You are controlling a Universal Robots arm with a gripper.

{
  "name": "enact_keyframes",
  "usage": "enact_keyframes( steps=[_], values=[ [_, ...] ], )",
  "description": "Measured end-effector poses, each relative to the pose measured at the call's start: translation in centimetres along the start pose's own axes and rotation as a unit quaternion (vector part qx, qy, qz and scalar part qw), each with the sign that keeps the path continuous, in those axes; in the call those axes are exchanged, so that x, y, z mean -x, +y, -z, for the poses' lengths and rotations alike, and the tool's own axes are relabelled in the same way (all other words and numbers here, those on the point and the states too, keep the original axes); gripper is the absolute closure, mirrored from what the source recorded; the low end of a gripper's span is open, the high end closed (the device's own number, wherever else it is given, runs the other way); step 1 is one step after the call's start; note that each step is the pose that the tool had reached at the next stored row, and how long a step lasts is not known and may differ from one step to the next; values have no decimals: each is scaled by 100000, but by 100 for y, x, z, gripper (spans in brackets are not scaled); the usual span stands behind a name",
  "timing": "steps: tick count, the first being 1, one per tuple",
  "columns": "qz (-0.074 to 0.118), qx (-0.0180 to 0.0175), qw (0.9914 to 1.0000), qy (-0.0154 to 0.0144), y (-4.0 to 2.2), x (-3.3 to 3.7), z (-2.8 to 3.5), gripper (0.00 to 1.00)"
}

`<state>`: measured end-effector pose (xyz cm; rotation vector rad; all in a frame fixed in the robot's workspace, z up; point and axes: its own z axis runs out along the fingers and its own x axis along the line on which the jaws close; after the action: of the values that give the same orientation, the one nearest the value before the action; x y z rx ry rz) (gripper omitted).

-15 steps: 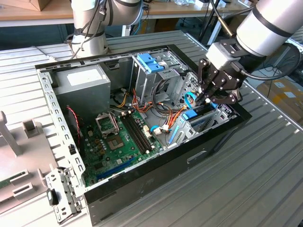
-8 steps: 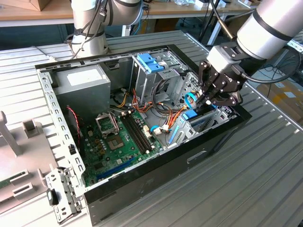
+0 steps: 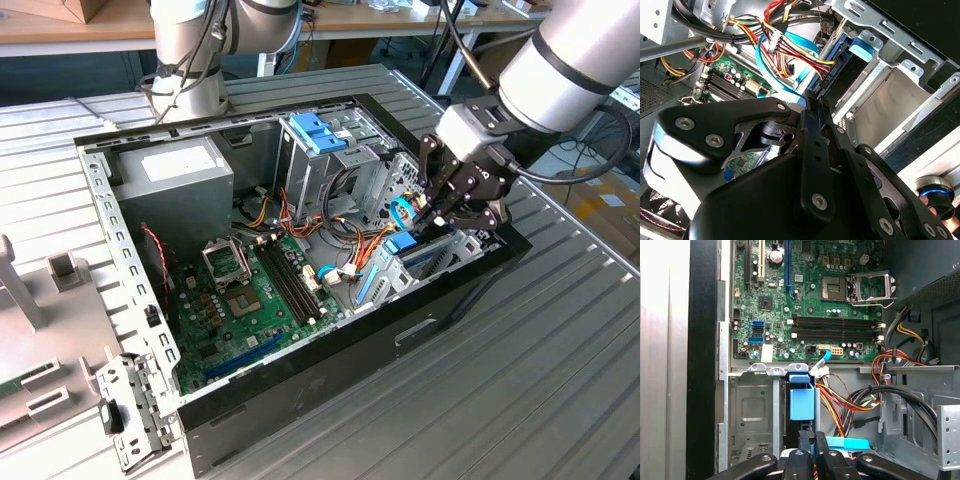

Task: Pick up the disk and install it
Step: 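Insert the second disk wire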

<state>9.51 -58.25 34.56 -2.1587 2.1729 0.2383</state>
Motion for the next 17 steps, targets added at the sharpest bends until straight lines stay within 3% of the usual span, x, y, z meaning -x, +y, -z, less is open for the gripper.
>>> enact_keyframes(
  steps=[11,15,17],
  values=[
    [3,1,100000,-20,74,-14,-11,84],
    [8,3,100000,-9,38,-15,-6,84],
    [13,6,100000,-16,-19,-13,4,84]
  ],
)
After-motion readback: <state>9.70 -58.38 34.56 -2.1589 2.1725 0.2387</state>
